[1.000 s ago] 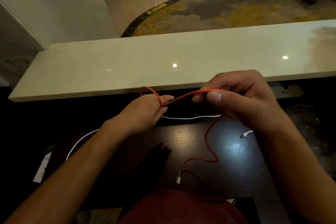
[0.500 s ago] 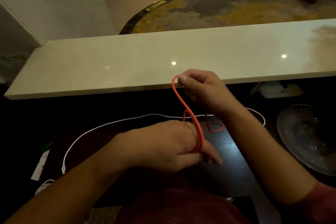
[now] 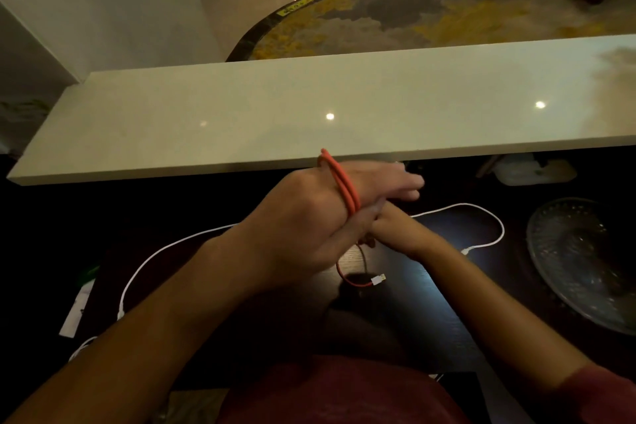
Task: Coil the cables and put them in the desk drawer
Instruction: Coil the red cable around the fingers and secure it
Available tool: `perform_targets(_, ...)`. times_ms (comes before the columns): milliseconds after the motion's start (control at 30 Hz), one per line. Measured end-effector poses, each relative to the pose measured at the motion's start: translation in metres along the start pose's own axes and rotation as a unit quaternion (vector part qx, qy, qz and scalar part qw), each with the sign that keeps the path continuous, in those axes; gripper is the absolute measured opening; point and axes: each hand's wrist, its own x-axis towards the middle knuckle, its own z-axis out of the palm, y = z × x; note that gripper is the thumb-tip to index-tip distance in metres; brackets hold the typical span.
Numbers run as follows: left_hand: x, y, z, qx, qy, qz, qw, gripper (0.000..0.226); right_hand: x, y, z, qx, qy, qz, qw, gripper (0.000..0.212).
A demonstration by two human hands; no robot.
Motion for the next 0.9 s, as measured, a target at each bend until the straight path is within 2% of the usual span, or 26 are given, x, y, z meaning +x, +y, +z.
perform_targets(100, 0.001, -0.018, 0.008, 0.085, 0.023, -0.006, 0.996, 0.037, -0.001, 0.01, 0.003, -0.036, -0.037, 0.004, 0.999, 0.054)
perform_targets(200, -0.002, -0.039, 0.019, 0.169, 0.029, -0.033, 0.985, 0.034, -0.009, 0.003, 0.001, -0.082, -0.068, -0.017, 0.994, 0.047)
perform_targets(333, -0.009, -0.061, 0.02, 0.24, -0.026, -0.091, 0.966, 0.038, -0.021, -0.019, -0.015, -0.099, -0.081, -0.072, 0.989, 0.042)
perform_targets(400, -0.012, -0.06, 0.02, 0.214, -0.061, -0.147, 0.964, 0.044, -0.029, -0.033, -0.027, -0.076, -0.082, -0.093, 0.989, 0.035)
perform_targets(500, -0.02, -0.06, 0.022, 0.082, -0.112, -0.224, 0.965, 0.035, -0.04, -0.046, -0.045, -0.041, -0.05, -0.114, 0.991, 0.03)
perform_targets(600, -0.023, -0.054, 0.021, 0.001, -0.149, -0.241, 0.959, 0.032, -0.048, -0.05, -0.053, -0.002, -0.011, -0.127, 0.992, 0.025)
perform_targets(700, -0.022, -0.052, 0.023, 0.03, -0.181, -0.24, 0.953, 0.035, -0.055, -0.054, -0.052, -0.003, -0.023, -0.144, 0.989, 0.016)
perform_targets(800, -0.018, -0.053, 0.026, 0.076, -0.236, -0.263, 0.932, 0.046, -0.061, -0.062, -0.042, -0.047, -0.105, -0.148, 0.982, 0.01)
perform_targets(867, -0.018, -0.051, 0.031, 0.084, -0.265, -0.255, 0.926, 0.041, -0.064, -0.068, -0.034, -0.074, -0.153, -0.159, 0.973, 0.01)
perform_targets(900, -0.018, -0.05, 0.035, 0.078, -0.264, -0.244, 0.93, 0.03, -0.065, -0.072, -0.032, -0.078, -0.162, -0.168, 0.969, 0.011)
